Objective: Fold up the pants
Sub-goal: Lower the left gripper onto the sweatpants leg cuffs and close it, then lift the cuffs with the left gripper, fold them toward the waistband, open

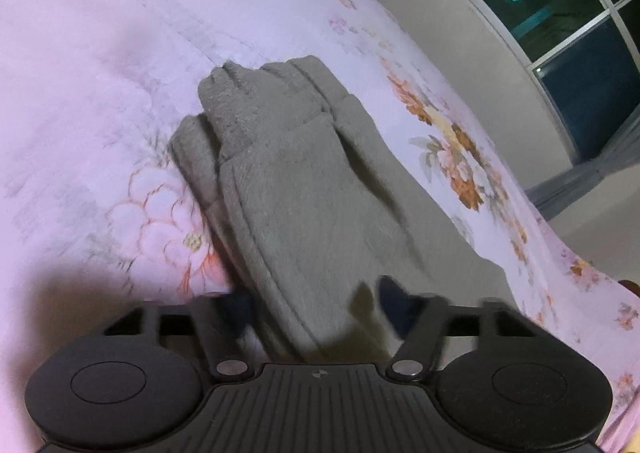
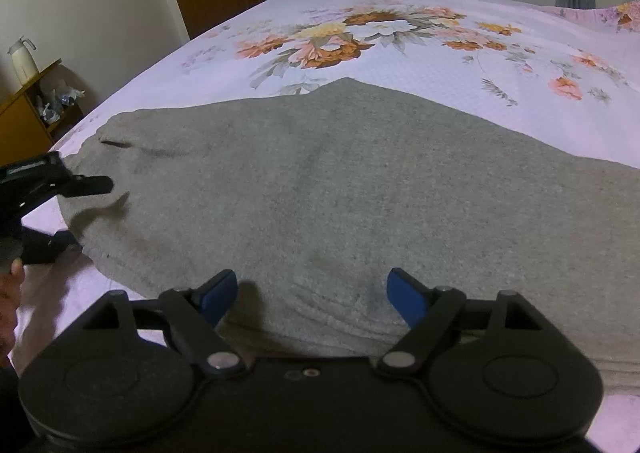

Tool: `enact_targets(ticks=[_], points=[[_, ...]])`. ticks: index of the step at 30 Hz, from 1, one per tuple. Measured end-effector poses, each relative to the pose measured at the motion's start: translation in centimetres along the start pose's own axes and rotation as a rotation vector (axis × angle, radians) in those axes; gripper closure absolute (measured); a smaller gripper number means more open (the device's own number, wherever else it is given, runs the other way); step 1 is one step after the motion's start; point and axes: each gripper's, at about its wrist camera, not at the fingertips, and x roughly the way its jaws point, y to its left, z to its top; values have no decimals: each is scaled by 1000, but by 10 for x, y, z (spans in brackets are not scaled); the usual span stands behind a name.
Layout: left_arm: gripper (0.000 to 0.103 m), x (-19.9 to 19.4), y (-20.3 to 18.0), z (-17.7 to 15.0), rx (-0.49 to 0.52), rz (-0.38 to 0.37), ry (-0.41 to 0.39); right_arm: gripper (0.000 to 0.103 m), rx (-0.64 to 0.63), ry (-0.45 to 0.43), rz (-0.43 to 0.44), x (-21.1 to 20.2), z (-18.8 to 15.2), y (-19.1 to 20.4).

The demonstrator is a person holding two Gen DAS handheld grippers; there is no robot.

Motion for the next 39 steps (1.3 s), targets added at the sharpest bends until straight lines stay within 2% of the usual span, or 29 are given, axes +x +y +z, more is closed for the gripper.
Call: enact_targets(ticks=[2,6,8,10,13,16,17,19,22,24,25,26,28,34,39], points=[[60,7,3,4,-33,-5,-6,19,-4,-1,-3,0,0,1],[60,15,0,6,-21,-8,-16,19,12,0,5,-1,4,-1],[61,17,-3,6,-16,-8,-21,23,35,-6,18,-5,9,-4],[72,17,-5,7,-28,-6,-26,26,57,-30,19,-11,16,-10],[80,12,-10,7,-20,-11,-42,29,47,-73,-68,-16,24,-19],[82,9,-16,7,5,-12,-58,38,27,-45,-134,-7,24,-24],[82,11,-16,8,10,-4,-55,38,7,-16,-131,-1,19,-23],[82,14,-14,8,0,6,-44,38,-81,-16,-157,7,9,-13],[82,8,-18,7,29,18,-54,40,-24,5,-143,5,16,-18],[83,0,-26,9,76,13,-80,47,-20,-37,-127,-4,19,-19],[84,-3,-31,10,101,13,-89,46,-49,-39,-149,-3,17,-18],[84,-6,-38,10,128,11,-99,44,-71,-4,-152,4,13,-18],[84,-12,-52,12,190,12,-124,43,-76,-5,-142,5,11,-19],[85,-37,-112,9,421,-41,-201,40,15,-13,-87,-2,16,-30],[85,-48,-171,-18,647,-105,-222,40,69,-43,-64,-15,14,-40]])
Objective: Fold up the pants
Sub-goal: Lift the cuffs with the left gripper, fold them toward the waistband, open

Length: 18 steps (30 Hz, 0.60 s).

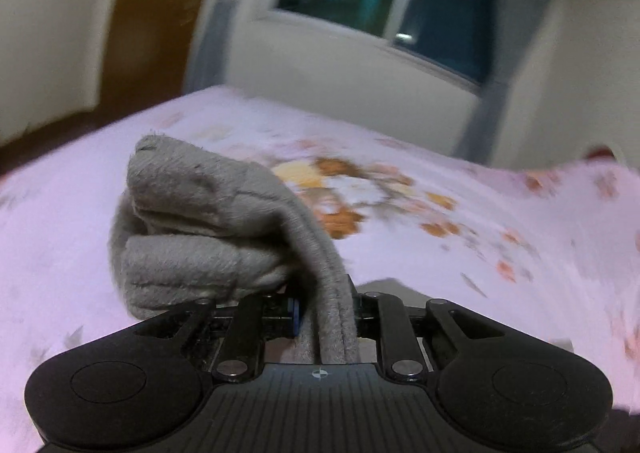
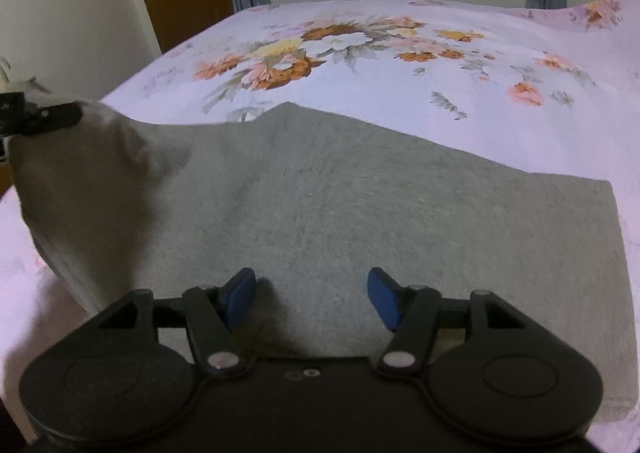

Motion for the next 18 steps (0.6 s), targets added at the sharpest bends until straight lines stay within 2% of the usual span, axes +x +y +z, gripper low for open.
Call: enact_targets(ticks=[4,9,11,12,14,18], points=[[85,-2,-61,-3,178,-103,16,40,77,-27,-2,-17,0,-24],[85,5,-134,-32,379,-250,128,34,170,-70,-21,-38,-4,-60],[84,7,-158,-49,458,-269,193,32,196,-85,-30,-47,-9,-74],[84,6,-166,-56,486,-259,205,34,204,-79,-41,-49,-10,-80],[80,5,-172,-61,496,-239,228,33,222,-75,-41,-54,-14,-91],[75,-10,-171,-52,460,-259,252,30,242,-81,-41,-61,-16,-101]])
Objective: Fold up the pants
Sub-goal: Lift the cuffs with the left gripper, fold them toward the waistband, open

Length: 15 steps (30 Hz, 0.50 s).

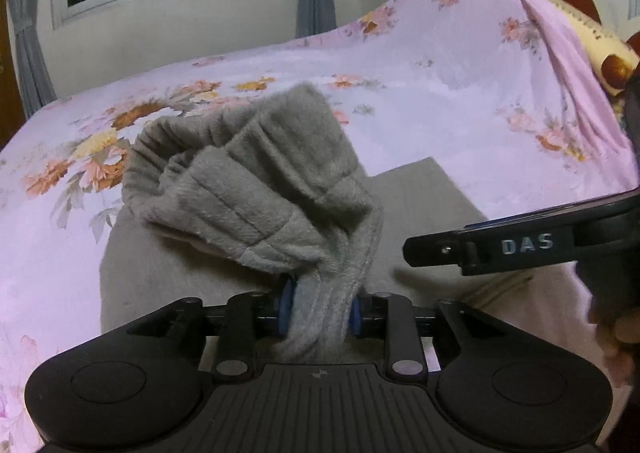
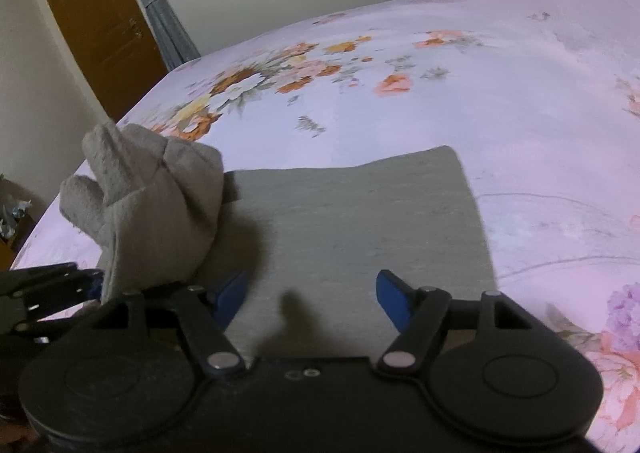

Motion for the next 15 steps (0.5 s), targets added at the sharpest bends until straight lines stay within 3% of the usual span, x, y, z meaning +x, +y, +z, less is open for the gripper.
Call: enact_targets(ticks=[4,8,12,15], points=[[67,-14,8,-7,-32,-19,-12,29,7,-7,16,-2,2,1],[51,-12,34,-14,-228,-24,-35,26,16,-22,76,-8,6,9],[49,-27,53,-20,-311,-4,-78,15,-25,-32,137,-14,10,20],[49,-42,63,-22,-369,-25,-119,15,-25,-23,150,-11,13,24]])
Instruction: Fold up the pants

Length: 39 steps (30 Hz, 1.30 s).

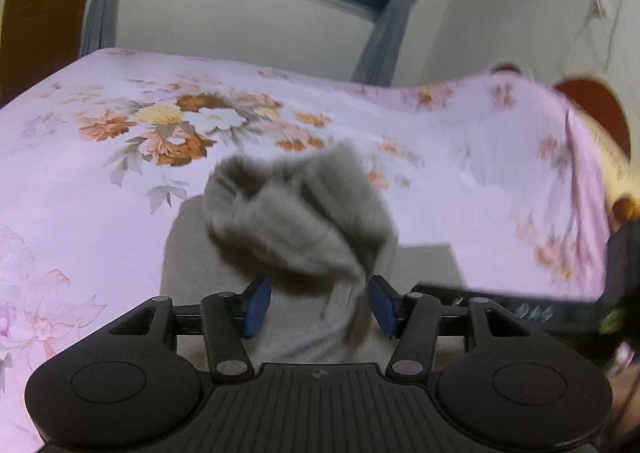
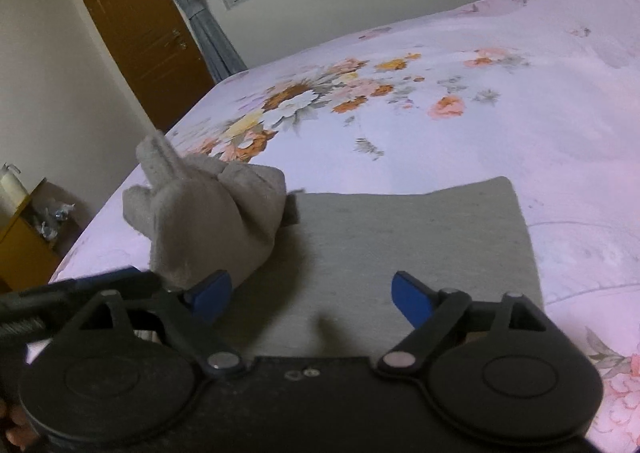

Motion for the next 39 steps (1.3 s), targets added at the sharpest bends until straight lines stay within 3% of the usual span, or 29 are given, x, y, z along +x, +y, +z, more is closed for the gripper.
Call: enact_targets(ticks=[4,7,9,15,18,22,27,29,30,31,32,34,39], points=[[48,-1,15,-1,-63,8,-15,15,7,5,-7,2,-1,3],[48,30,27,-3,-150,10,79,15,7,3,-21,2,-2,4],[49,37,27,-6,-198,9,69,15,7,2,-19,0,-2,5],[48,20,39,-8,-172,106,23,15,-63,5,-18,1,-3,17],[47,14,60,-10,-210,160,59,15,-90,4,40,7,-6,31],[47,22,73,-19,-226,222,127,15,-224,33,41,24,-10,64],[47,27,73,-26,-221,243,157,15,-428,40,-58,54,-8,103],[46,25,74,-27,-221,255,156,18,-485,37,-88,67,-7,113],[46,22,75,-28,-214,262,154,25,-502,30,-98,70,-6,115],[46,21,75,-28,-210,263,154,38,-513,19,-107,71,-5,117],[46,20,76,-28,-210,263,155,44,-507,10,-110,70,-3,116],[46,19,76,-28,-206,262,152,54,-439,0,-86,62,2,108],[46,21,62,-27,-168,246,143,63,-142,-62,-17,18,18,54]])
